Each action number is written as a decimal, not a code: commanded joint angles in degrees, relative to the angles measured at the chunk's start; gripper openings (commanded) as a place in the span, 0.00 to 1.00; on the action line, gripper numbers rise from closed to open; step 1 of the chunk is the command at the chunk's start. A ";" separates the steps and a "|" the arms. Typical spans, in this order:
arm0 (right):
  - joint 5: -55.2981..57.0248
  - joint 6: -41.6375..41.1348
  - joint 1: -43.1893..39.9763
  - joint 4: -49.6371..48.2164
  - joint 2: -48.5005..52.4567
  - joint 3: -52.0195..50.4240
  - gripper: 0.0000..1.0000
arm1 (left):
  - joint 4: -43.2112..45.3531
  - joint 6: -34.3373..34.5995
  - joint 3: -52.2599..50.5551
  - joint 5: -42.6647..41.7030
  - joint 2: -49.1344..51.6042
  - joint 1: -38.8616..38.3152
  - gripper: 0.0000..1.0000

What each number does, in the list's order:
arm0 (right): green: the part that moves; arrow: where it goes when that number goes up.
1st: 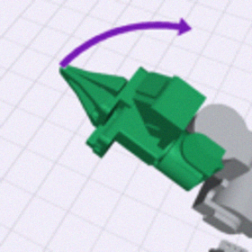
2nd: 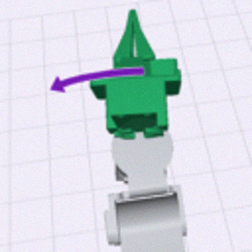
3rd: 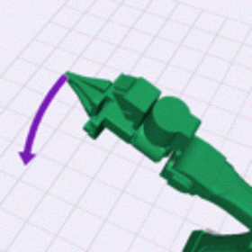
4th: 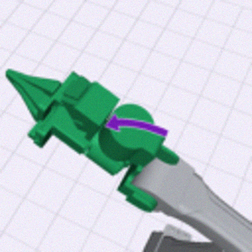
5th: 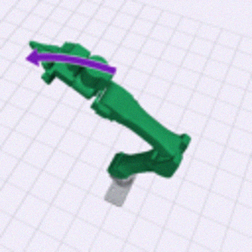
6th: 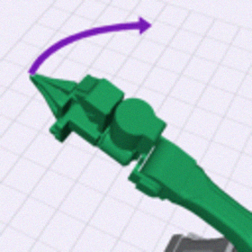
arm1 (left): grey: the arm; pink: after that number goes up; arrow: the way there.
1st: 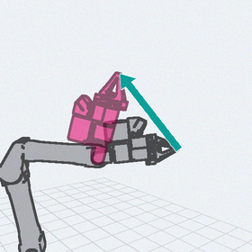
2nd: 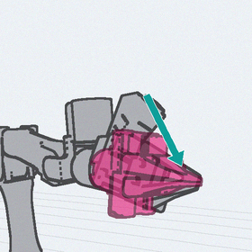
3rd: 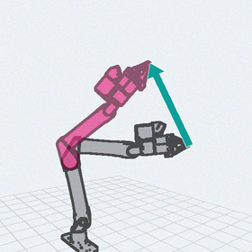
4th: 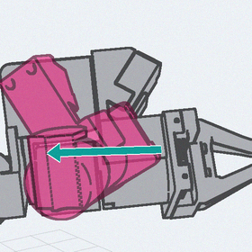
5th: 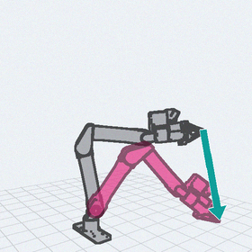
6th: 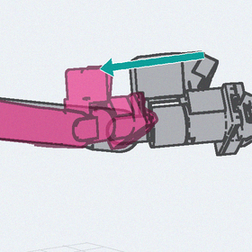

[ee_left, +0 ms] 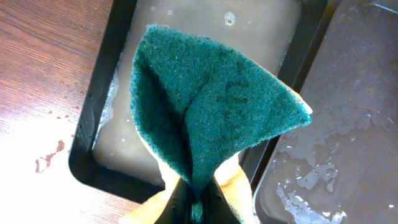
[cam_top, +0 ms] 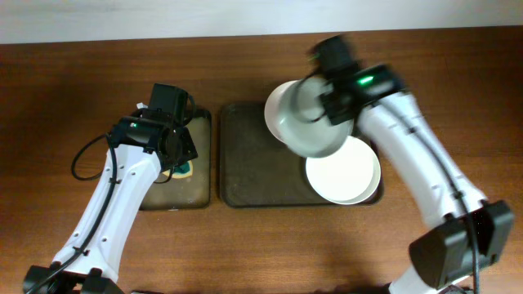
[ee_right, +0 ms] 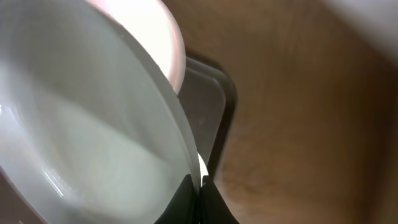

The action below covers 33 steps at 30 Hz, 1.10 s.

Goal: Clean dirty plates on tray and stack at the side
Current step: 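Lift the pale blue plate with the right gripper and place it right of the tray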

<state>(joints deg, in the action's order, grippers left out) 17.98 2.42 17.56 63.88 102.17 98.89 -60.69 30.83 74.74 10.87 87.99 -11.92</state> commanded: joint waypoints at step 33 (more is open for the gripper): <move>-44.54 -5.81 -45.22 -18.49 11.39 -7.34 0.82 | 0.42 -0.96 -0.07 -0.20 0.20 0.31 0.00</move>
<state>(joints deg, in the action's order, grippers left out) -16.97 -4.67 -31.59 45.23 115.09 87.92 -60.80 30.83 74.74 10.87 87.99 -11.92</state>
